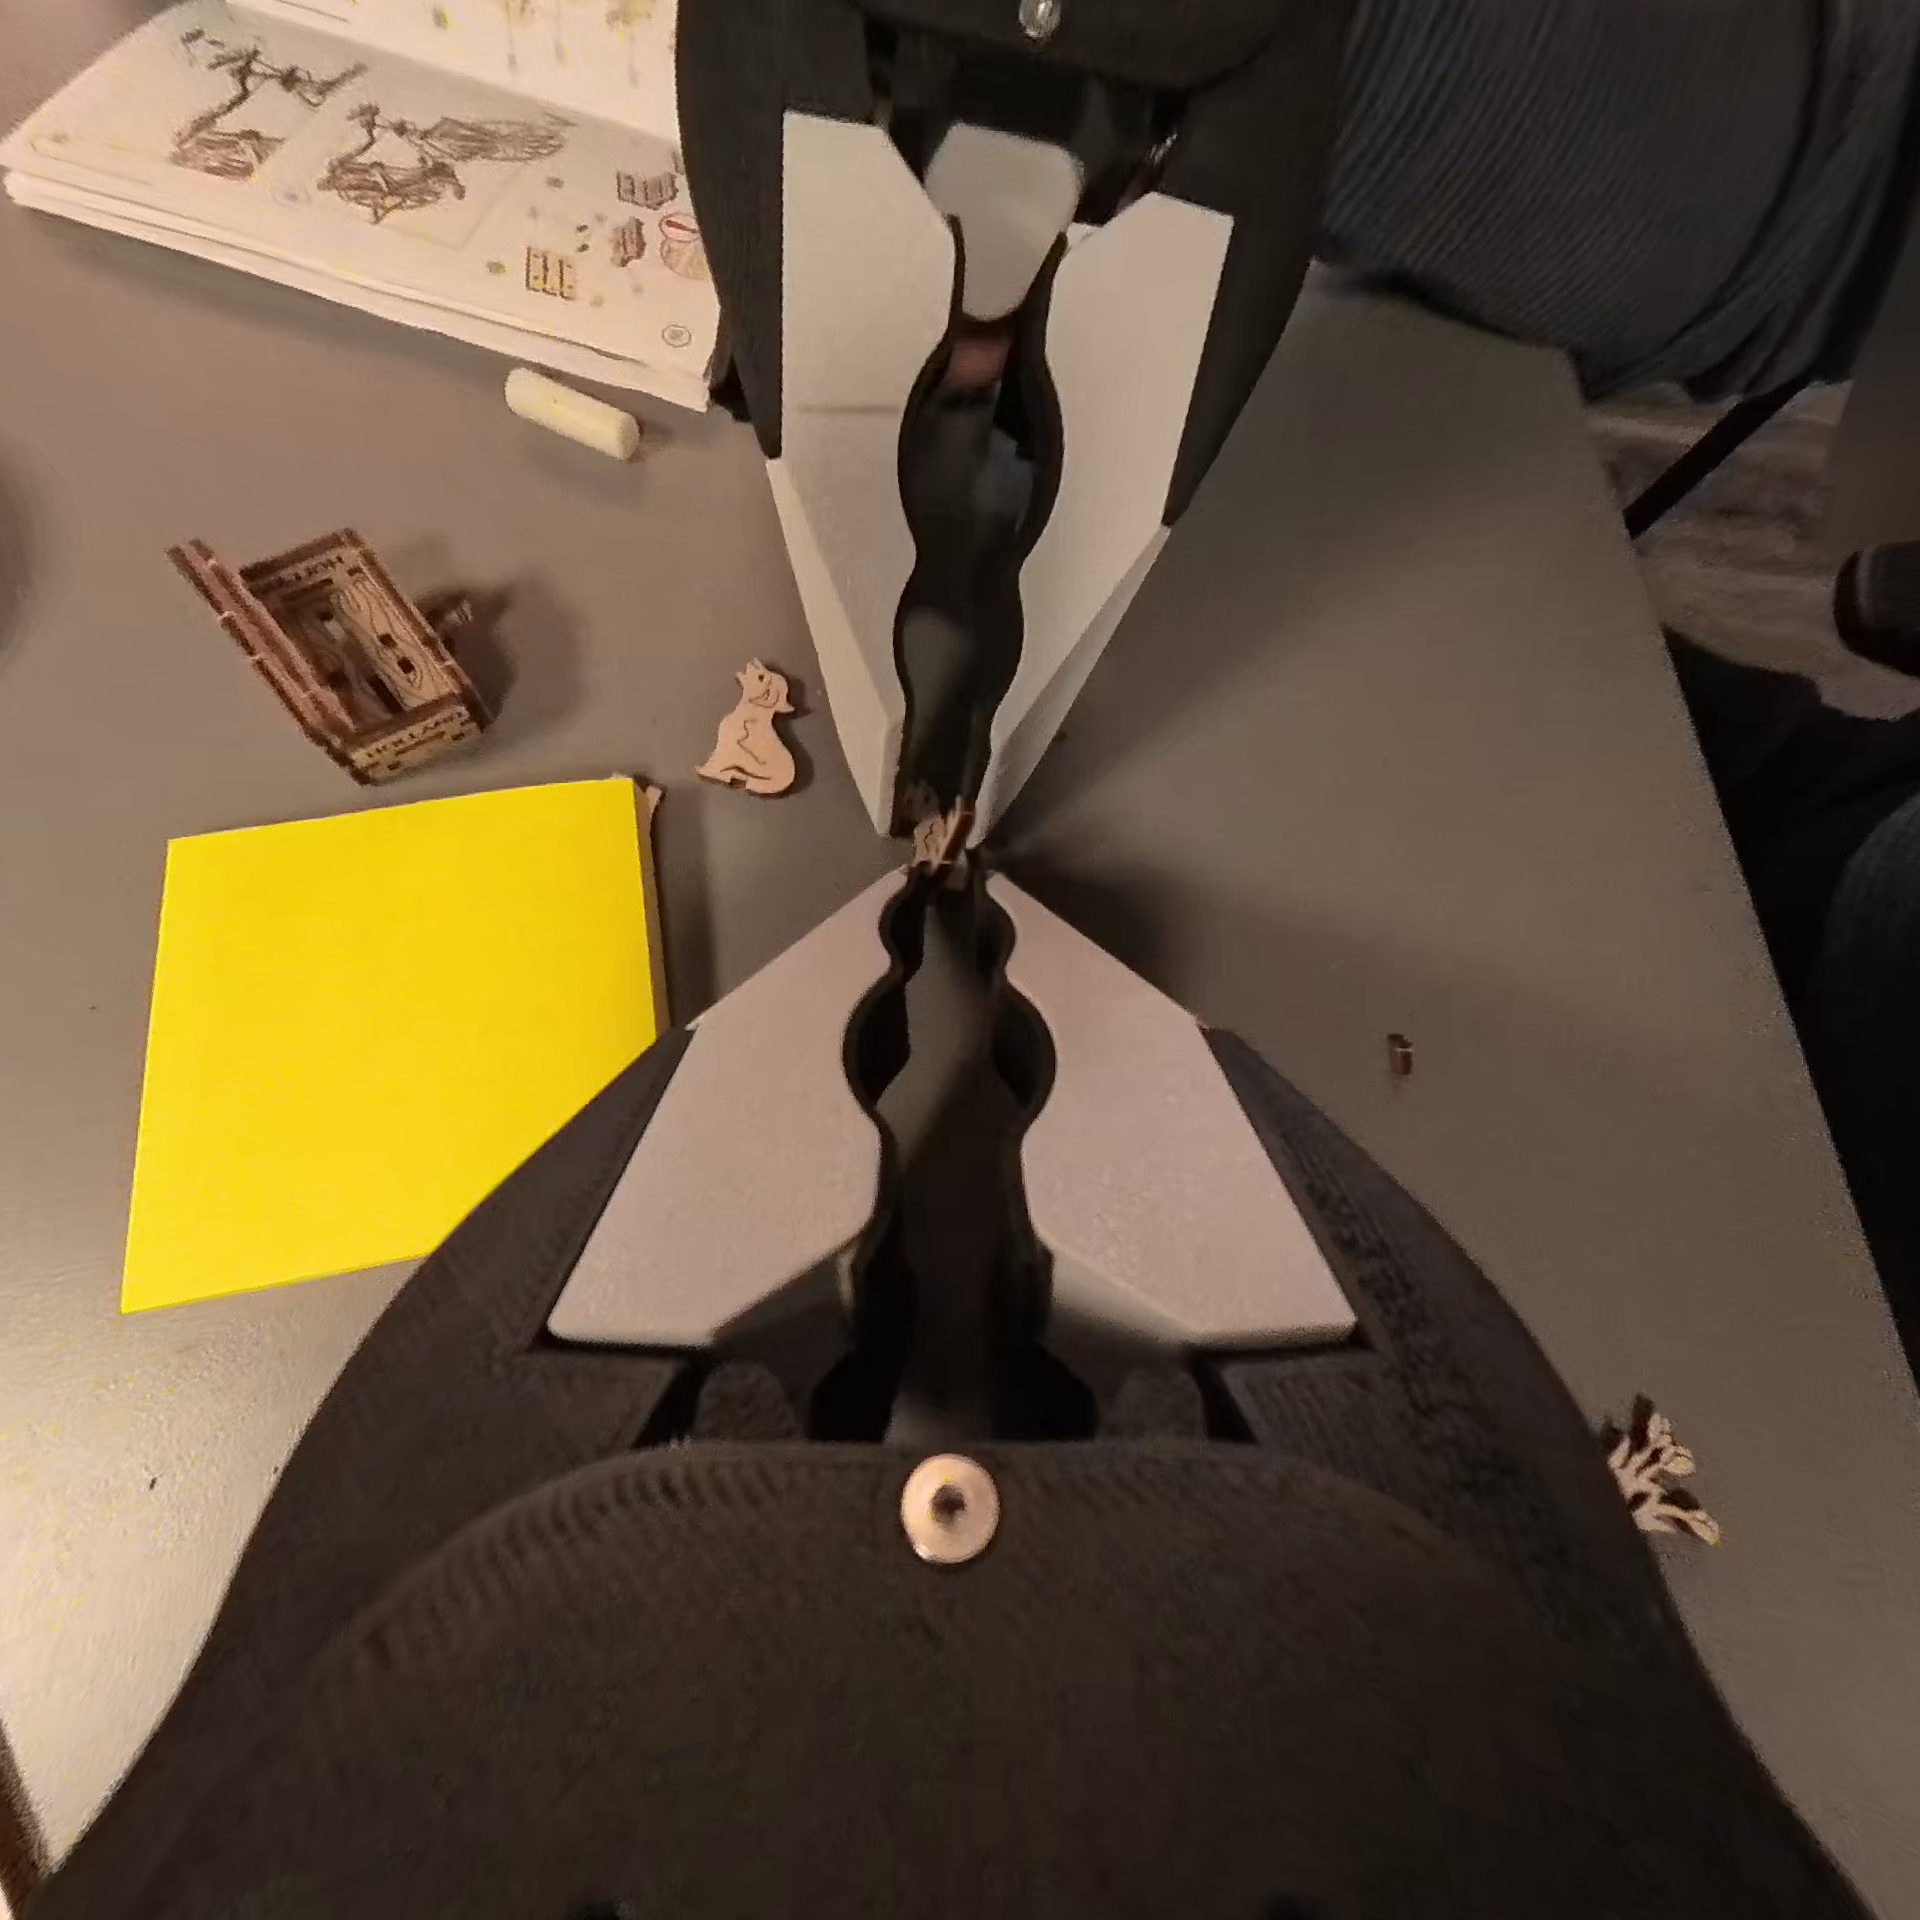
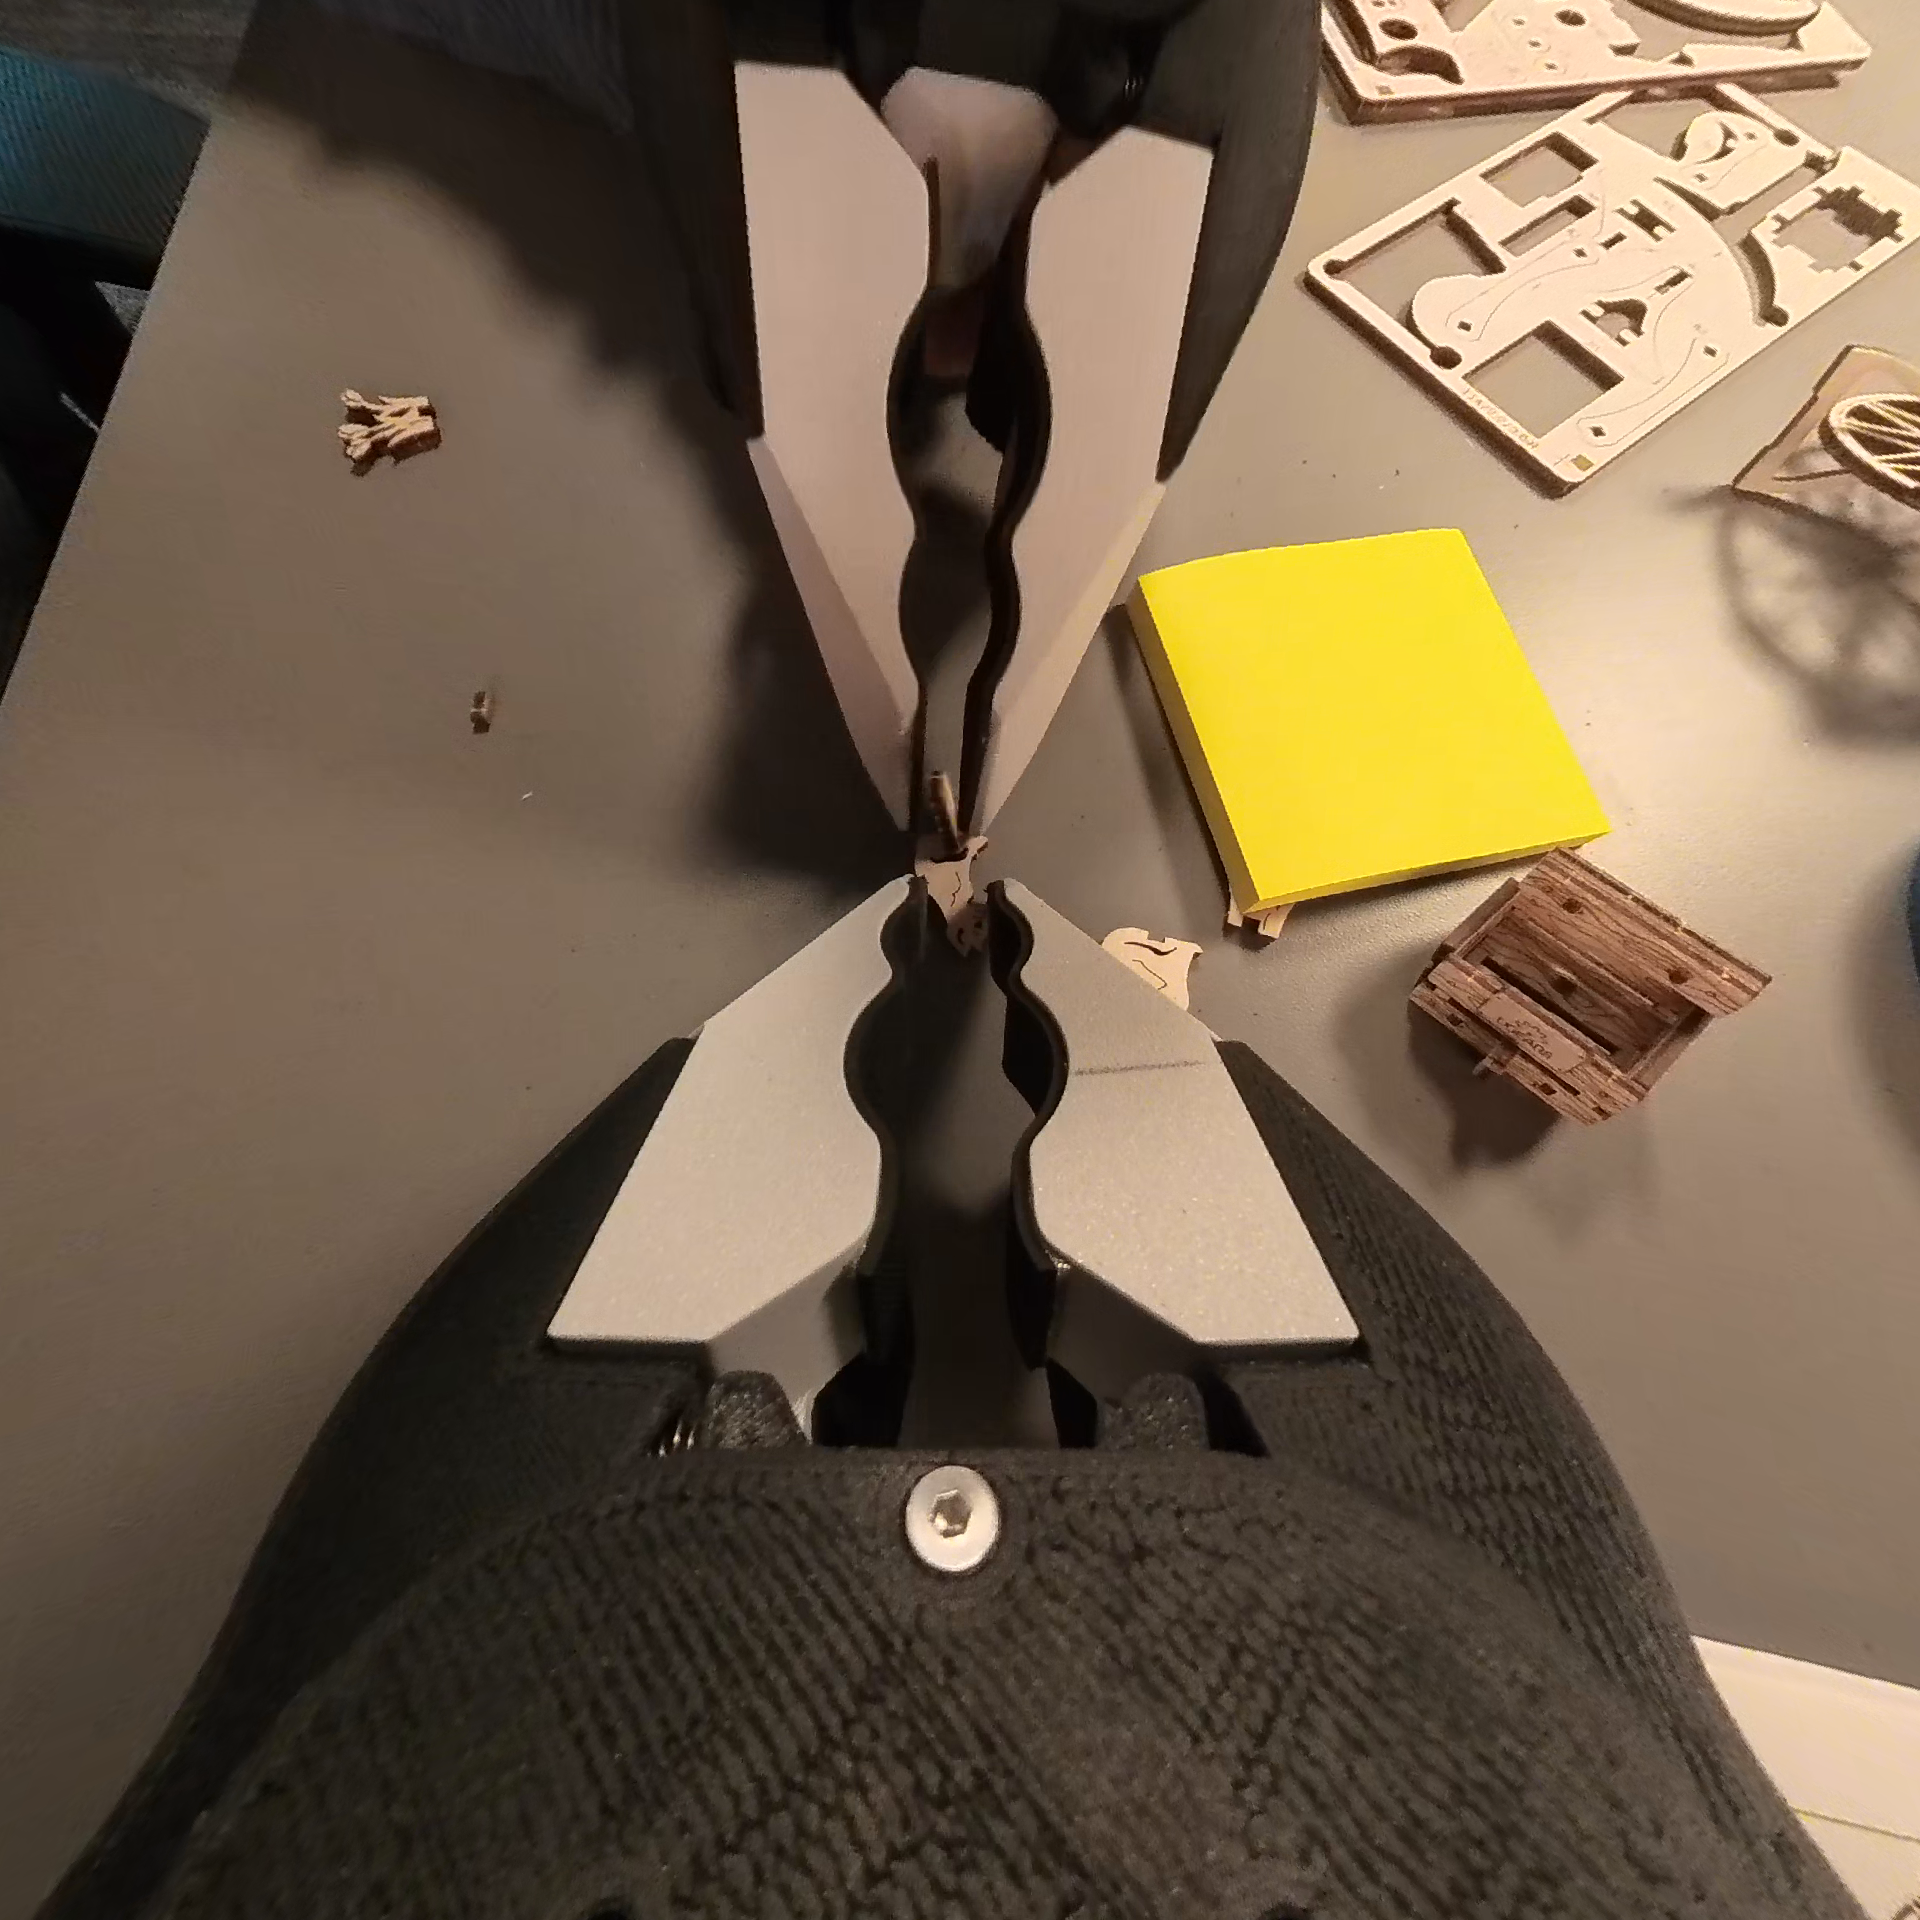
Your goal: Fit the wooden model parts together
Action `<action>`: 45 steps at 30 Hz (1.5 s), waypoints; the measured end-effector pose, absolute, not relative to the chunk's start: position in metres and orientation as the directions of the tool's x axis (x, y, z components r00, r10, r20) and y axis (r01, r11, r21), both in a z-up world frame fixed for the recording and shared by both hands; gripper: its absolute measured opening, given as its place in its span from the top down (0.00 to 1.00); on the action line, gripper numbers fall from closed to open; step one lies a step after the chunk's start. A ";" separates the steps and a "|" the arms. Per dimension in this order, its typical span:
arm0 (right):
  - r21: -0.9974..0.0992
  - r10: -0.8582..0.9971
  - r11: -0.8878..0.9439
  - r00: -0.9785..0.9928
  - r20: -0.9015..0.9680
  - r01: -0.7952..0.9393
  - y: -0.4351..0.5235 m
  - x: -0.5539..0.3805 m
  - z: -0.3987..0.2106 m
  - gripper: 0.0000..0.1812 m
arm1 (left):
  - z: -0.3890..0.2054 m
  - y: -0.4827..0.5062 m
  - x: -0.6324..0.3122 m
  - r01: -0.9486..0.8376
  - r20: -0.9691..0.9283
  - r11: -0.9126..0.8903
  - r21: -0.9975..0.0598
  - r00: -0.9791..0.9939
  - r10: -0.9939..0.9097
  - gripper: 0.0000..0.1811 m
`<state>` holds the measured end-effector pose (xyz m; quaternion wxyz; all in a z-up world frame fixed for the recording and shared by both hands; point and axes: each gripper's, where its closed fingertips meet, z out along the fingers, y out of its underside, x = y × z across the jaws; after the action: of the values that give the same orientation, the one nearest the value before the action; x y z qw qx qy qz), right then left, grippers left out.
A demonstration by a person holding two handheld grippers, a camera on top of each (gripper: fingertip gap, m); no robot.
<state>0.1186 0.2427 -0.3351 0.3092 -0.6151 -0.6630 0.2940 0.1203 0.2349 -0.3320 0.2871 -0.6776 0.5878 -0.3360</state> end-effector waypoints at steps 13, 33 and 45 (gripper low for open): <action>-0.776 0.997 0.069 -0.059 0.042 0.626 0.241 0.119 -0.334 0.88 | -0.333 0.236 0.120 -0.605 0.141 -0.168 -0.778 0.092 -0.986 0.99; -0.806 0.994 0.027 0.067 0.083 0.592 0.269 0.135 -0.323 0.85 | -0.326 0.236 0.120 -0.567 0.167 -0.187 -0.802 0.086 -0.982 0.92; -0.765 0.990 -0.043 0.129 0.053 0.643 0.279 0.137 -0.336 0.95 | -0.307 0.233 0.114 -0.471 0.134 -0.148 -0.870 0.063 -0.989 0.88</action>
<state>0.1369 0.2790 -0.3360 0.3331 -0.6733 -0.6064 0.2606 0.1144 0.2332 -0.3075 0.3318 -0.6492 0.5622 -0.3903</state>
